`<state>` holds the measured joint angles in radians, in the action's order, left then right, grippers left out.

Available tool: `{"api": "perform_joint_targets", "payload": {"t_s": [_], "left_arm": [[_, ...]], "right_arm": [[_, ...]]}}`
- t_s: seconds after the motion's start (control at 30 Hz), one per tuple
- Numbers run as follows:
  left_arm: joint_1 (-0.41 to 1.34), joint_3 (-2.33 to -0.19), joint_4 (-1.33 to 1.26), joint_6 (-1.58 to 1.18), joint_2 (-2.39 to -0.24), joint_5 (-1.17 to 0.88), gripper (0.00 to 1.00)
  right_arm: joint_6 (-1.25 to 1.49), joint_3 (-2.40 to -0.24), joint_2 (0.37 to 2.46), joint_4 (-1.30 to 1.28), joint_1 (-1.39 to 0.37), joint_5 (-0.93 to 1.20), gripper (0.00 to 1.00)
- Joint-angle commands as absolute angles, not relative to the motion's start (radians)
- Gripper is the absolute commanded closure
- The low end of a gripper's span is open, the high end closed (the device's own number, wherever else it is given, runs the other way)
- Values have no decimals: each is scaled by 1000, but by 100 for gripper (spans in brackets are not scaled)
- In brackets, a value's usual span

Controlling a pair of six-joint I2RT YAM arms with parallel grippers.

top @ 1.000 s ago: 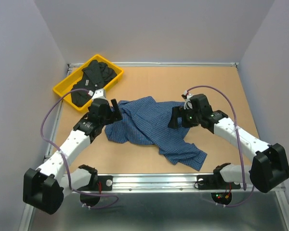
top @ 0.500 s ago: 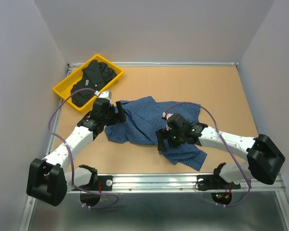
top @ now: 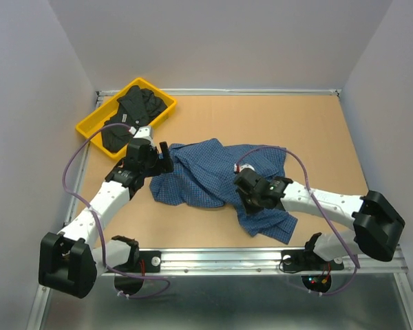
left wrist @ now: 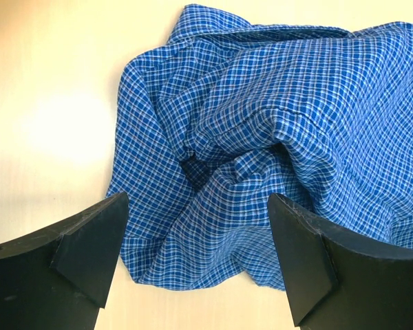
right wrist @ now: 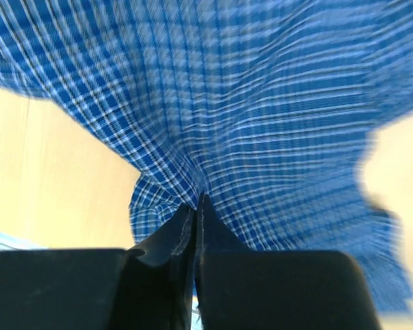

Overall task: Fold and stack the long sleeve shirts
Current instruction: Flatten the shirt out

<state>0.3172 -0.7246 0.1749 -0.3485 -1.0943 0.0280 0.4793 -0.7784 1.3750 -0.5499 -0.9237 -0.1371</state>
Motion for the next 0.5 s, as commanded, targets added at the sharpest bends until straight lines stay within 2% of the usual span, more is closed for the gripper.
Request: {"api": "perform_joint_targets", "payload": {"t_s": [0.0,0.27,0.37,0.47], "left_arm": [[307,-724,149,-331,-1057,28,6],[293,-713,138,-339,-1020,29,6],[290,-713,138,-339,-1009,28,6],[287,-710,137,-341,-1000,34,6]], "right_arm": [[425,-937,1290,-641,-925,-351,99],[125,-1354,1316,-715,-867,-727,99],[8,-1455,1389,-664,-804,-773,99],[-110,-1593,1448,-566,-734,-712,99]]}}
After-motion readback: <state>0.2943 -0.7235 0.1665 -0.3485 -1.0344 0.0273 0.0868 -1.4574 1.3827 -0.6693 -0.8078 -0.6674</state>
